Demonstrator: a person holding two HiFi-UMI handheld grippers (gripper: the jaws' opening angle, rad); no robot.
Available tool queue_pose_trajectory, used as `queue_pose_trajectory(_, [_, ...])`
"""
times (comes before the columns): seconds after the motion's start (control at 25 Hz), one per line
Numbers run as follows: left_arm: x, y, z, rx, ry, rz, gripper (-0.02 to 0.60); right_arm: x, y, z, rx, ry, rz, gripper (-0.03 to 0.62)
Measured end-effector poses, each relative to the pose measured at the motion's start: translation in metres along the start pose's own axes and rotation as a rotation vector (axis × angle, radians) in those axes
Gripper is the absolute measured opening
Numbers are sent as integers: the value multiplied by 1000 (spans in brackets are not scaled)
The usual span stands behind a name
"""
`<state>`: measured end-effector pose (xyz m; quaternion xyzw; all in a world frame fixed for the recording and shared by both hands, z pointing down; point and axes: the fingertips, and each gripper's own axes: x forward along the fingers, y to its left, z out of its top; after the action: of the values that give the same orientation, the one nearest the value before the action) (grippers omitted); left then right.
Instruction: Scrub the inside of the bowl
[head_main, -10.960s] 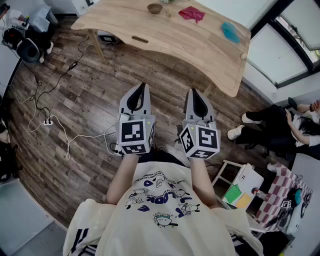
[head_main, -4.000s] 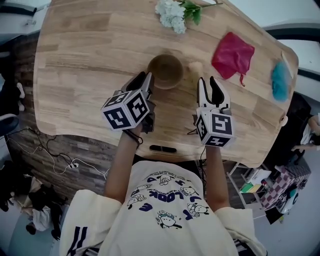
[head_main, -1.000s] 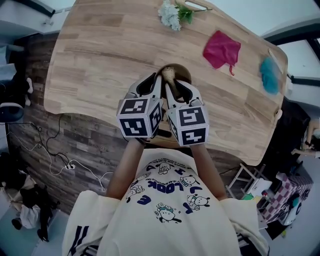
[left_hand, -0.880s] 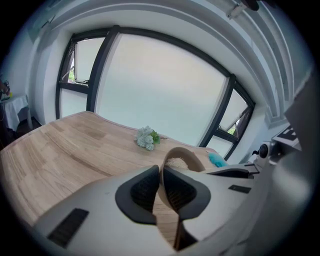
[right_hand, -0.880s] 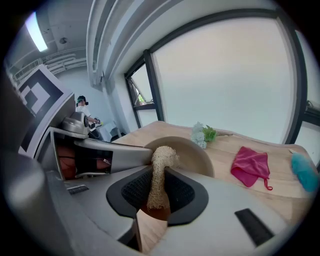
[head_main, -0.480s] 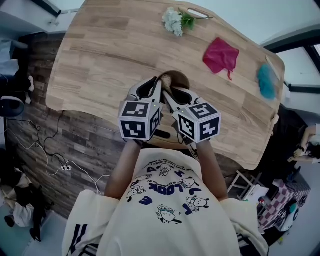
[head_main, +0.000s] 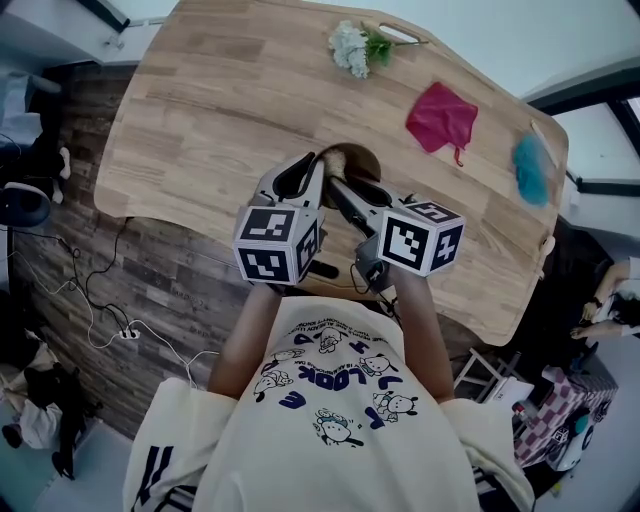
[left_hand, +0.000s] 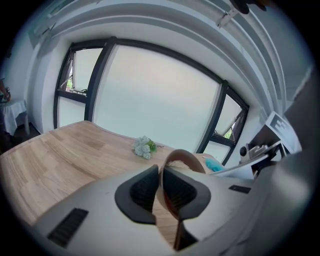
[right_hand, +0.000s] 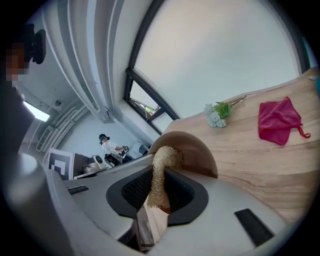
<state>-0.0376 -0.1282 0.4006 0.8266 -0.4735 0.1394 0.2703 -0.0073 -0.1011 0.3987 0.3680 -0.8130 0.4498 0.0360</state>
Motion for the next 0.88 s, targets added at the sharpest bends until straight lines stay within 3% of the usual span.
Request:
queue_pose_trajectory(0.2, [-3, 0, -6, -42, 12, 6, 55, -2, -3, 2, 41, -20, -8, 66])
queue_pose_trajectory(0.4, [-2, 0, -9, -48, 33, 12, 55, -3, -6, 3, -39, -42, -76, 66])
queue_pose_trajectory(0.68, [-2, 3, -11, -60, 52, 27, 48, -13, -8, 16, -243, -108, -199, 63])
queue_pose_trajectory(0.88, [-5, 11, -15, -92, 58, 39, 48, -21, -15, 22, -283, -137, -260, 63])
